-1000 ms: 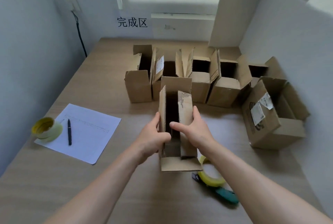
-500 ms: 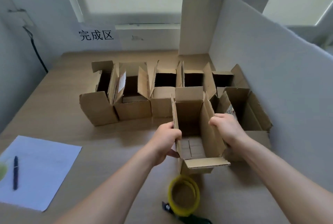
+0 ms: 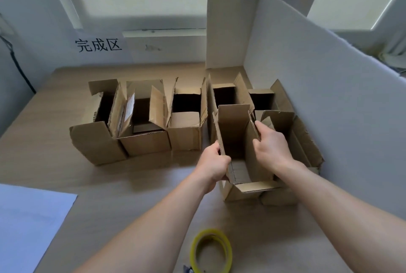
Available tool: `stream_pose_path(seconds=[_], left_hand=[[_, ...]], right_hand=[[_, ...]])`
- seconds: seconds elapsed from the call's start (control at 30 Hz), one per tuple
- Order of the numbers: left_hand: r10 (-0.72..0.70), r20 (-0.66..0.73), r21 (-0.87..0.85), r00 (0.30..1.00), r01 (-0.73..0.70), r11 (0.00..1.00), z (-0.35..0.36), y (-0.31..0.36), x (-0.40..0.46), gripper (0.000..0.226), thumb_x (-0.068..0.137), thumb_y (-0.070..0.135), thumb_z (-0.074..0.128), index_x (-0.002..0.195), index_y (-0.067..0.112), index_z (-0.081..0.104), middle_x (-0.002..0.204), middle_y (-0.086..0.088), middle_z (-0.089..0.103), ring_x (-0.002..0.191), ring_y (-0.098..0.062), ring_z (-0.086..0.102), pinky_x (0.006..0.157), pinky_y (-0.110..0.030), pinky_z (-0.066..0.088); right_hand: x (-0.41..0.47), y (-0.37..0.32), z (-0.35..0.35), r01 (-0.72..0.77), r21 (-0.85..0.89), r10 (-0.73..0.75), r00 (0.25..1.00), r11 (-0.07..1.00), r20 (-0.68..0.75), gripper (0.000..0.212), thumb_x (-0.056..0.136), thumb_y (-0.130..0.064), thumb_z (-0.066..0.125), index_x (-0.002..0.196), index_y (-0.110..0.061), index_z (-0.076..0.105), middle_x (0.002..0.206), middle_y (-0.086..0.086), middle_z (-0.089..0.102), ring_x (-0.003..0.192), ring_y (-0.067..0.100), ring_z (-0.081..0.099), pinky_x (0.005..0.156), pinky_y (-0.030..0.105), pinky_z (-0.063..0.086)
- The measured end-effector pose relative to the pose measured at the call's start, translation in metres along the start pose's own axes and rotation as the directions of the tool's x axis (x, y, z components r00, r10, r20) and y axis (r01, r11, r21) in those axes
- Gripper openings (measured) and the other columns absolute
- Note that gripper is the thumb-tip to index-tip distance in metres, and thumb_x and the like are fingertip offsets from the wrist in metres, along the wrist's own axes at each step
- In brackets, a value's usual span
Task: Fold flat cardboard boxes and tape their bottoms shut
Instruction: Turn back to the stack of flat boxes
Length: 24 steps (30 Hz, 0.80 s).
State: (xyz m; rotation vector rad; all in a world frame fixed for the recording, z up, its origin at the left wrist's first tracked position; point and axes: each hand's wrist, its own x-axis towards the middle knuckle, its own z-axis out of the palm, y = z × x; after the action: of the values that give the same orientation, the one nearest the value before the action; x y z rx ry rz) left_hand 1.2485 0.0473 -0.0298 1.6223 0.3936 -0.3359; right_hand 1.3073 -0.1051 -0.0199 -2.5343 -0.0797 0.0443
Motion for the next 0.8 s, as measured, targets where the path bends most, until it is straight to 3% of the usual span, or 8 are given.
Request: stream_pose_path(seconds=[0.1, 0.23, 0.3, 0.4, 0.53, 0.67, 0.73, 0.8], left_hand=[[0.076, -0.021, 0.146, 0.997, -0.072, 0.987, -0.005, -0.005, -0.005, 0.071, 0.097, 0.029, 0.058, 0.155, 0.02, 0.018, 0.158, -0.001, 0.03, 0.14, -0.026, 0.037, 0.106, -0.045, 0.045], [0.244, -0.066, 0.408, 0.968, -0.197, 0.892, -0.032, -0.013, -0.024, 0.063, 0.098, 0.038, 0.053, 0.153, 0.016, 0.029, 0.156, -0.002, 0.035, 0.142, -0.02, 0.034, 0.114, -0.035, 0.032], [0.316, -0.064, 0.546, 0.946, -0.232, 0.805, -0.054, -0.018, -0.039, 0.06, 0.098, 0.04, 0.051, 0.151, 0.016, 0.033, 0.155, -0.001, 0.038, 0.142, -0.018, 0.034, 0.115, -0.035, 0.03], [0.407, -0.064, 0.733, 0.911, -0.234, 0.639, -0.089, -0.03, -0.064, 0.057, 0.098, 0.045, 0.047, 0.148, 0.017, 0.039, 0.153, 0.001, 0.04, 0.141, -0.017, 0.034, 0.111, -0.035, 0.033], [0.458, -0.134, 0.849, 0.879, -0.136, 0.511, -0.137, -0.051, -0.106, 0.046, 0.096, 0.046, 0.044, 0.129, 0.015, 0.054, 0.137, -0.001, 0.051, 0.129, -0.021, 0.041, 0.098, -0.042, 0.044], [0.44, -0.207, 0.892, 0.874, -0.016, 0.451, -0.182, -0.077, -0.158, 0.042, 0.097, 0.046, 0.042, 0.12, 0.014, 0.054, 0.128, -0.002, 0.052, 0.123, -0.023, 0.044, 0.093, -0.044, 0.045], [0.44, -0.267, 0.899, 0.857, 0.058, 0.433, -0.201, -0.09, -0.188, 0.035, 0.096, 0.046, 0.041, 0.108, 0.015, 0.053, 0.114, 0.0, 0.053, 0.113, -0.023, 0.047, 0.084, -0.041, 0.046], [0.419, -0.35, 0.887, 0.838, 0.152, 0.436, -0.216, -0.103, -0.22, 0.034, 0.097, 0.046, 0.04, 0.109, 0.016, 0.052, 0.112, 0.002, 0.053, 0.11, -0.023, 0.048, 0.082, -0.04, 0.045]], right_hand=[[-0.009, -0.012, -0.003, 0.097, -0.091, -0.101, 0.994, 0.991, -0.037, 0.055, 0.096, -0.011, 0.056, 0.148, -0.014, 0.039, 0.142, 0.009, 0.052, 0.133, 0.026, 0.047, 0.109, 0.036, 0.037], [-0.032, -0.041, -0.005, 0.191, -0.148, -0.202, 0.977, 0.97, -0.069, 0.048, 0.097, -0.017, 0.056, 0.144, -0.013, 0.047, 0.148, 0.007, 0.048, 0.139, 0.022, 0.041, 0.113, 0.036, 0.032], [-0.048, -0.061, -0.004, 0.259, -0.179, -0.276, 0.958, 0.949, -0.077, 0.043, 0.096, -0.018, 0.055, 0.139, -0.012, 0.053, 0.142, 0.007, 0.054, 0.134, 0.024, 0.047, 0.109, 0.038, 0.039], [-0.075, -0.091, 0.007, 0.355, -0.252, -0.375, 0.926, 0.9, -0.034, 0.039, 0.094, -0.019, 0.055, 0.132, -0.01, 0.059, 0.132, 0.007, 0.061, 0.124, 0.027, 0.055, 0.099, 0.04, 0.047], [-0.105, -0.128, 0.037, 0.432, -0.284, -0.434, 0.899, 0.856, 0.059, 0.046, 0.095, -0.025, 0.054, 0.14, -0.016, 0.053, 0.145, 0.004, 0.052, 0.135, 0.023, 0.046, 0.105, 0.035, 0.041], [-0.138, -0.17, 0.072, 0.54, -0.256, -0.52, 0.842, 0.802, 0.145, 0.048, 0.094, -0.028, 0.054, 0.141, -0.017, 0.051, 0.148, 0.003, 0.048, 0.137, 0.021, 0.043, 0.105, 0.036, 0.041], [-0.156, -0.191, 0.088, 0.61, -0.232, -0.579, 0.792, 0.758, 0.192, 0.044, 0.093, -0.027, 0.055, 0.136, -0.014, 0.055, 0.142, 0.004, 0.054, 0.13, 0.024, 0.049, 0.1, 0.039, 0.047], [-0.177, -0.211, 0.104, 0.68, -0.197, -0.637, 0.732, 0.706, 0.242, 0.04, 0.092, -0.025, 0.055, 0.13, -0.012, 0.058, 0.134, 0.004, 0.058, 0.122, 0.027, 0.054, 0.092, 0.041, 0.05]])
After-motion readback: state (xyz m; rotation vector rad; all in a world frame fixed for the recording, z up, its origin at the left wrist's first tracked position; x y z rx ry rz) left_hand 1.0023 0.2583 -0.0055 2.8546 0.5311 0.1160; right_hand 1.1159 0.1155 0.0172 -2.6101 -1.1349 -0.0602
